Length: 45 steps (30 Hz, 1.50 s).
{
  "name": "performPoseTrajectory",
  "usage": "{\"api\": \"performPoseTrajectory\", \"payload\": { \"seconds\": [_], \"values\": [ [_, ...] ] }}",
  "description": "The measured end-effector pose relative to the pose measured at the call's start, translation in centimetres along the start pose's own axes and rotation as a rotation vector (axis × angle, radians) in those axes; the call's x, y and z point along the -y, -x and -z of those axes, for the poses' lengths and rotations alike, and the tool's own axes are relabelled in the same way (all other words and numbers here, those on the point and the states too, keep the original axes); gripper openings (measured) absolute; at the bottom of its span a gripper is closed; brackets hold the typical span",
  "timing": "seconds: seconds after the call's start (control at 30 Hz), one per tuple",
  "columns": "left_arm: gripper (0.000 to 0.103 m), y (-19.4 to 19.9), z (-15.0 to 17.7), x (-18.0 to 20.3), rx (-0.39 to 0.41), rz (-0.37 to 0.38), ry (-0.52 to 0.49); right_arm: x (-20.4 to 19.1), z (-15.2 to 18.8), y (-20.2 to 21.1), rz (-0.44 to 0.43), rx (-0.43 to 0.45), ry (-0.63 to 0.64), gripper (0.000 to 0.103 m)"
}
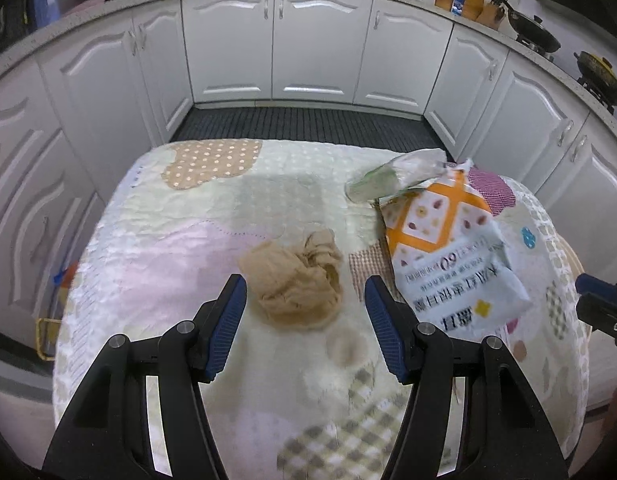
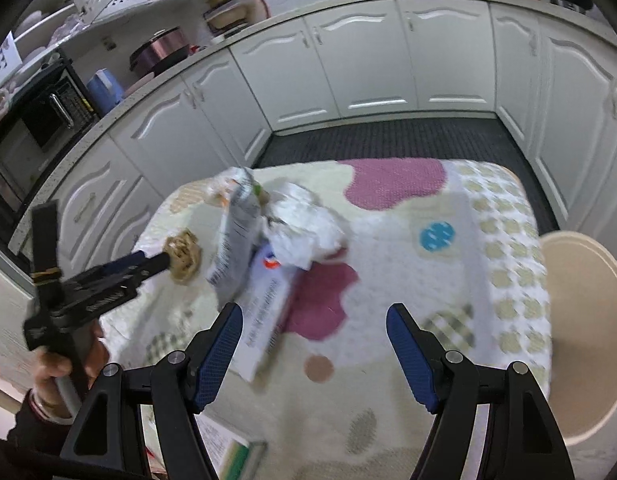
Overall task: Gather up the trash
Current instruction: 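Move both grippers back to the table toward the tan cloth and orange bag, then grasp the tan crumpled cloth with the left gripper while the right gripper grasps the orange-patterned bag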
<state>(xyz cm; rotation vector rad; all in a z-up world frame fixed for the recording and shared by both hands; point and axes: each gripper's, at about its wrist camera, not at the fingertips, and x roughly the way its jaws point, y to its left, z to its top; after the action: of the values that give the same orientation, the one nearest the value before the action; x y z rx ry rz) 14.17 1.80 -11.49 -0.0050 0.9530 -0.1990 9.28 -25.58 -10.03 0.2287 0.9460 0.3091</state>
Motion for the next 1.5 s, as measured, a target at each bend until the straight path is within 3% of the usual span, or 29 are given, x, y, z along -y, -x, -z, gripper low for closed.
{"api": "performPoseTrajectory", "payload": {
  "seconds": [0.43, 0.6, 0.67, 0.73, 0.8, 0.83, 0.87, 1.13, 1.27, 1.5],
  "values": [
    [0.06, -3.2, -1.3, -0.9, -0.055, 0.03, -0.013, -5.0, -5.6, -7.7, -0.093, -0.052, 0.1, 0.072],
    [0.06, -3.7, -1.6, -1.3, -0.062, 0.033, -0.008, -6.0, -6.3, -10.0, -0.099, -0.071, 0.131, 0.043],
    [0.06, -3.7, -1.6, -1.2, -0.06, 0.031, -0.012, -6.0, -6.3, -10.2, -0.096, -0.069, 0.136, 0.024],
    [0.059, -3.9, -1.5, -0.9, -0.066, 0.039, -0.017, -5.9, -6.0, -9.9, -0.099, -0.062, 0.138, 0.018],
    [0.047, -4.0, -1.2, -0.5, -0.074, 0.05, -0.024, -5.6, -5.7, -9.3, -0.109, -0.055, 0.132, 0.012],
    [0.035, -4.0, -1.0, -0.3, -0.08, 0.043, -0.032, -5.5, -5.6, -8.8, -0.112, -0.045, 0.129, 0.011],
    [0.035, -4.0, -0.8, -0.1, -0.083, 0.022, -0.046, -5.4, -5.5, -8.3, -0.115, -0.038, 0.128, 0.01],
    [0.031, -2.2, -0.3, 0.2, -0.055, 0.019, -0.047, -5.1, -5.1, -7.3, -0.12, -0.036, 0.114, 0.009],
    [0.031, -2.1, 0.0, -0.1, -0.063, 0.009, -0.039, -5.5, -5.4, -8.3, -0.109, -0.061, 0.117, 0.032],
    [0.031, -2.7, 0.4, -1.0, -0.08, 0.027, 0.01, -5.9, -5.4, -11.9, -0.074, -0.137, 0.118, 0.033]
  ]
}}
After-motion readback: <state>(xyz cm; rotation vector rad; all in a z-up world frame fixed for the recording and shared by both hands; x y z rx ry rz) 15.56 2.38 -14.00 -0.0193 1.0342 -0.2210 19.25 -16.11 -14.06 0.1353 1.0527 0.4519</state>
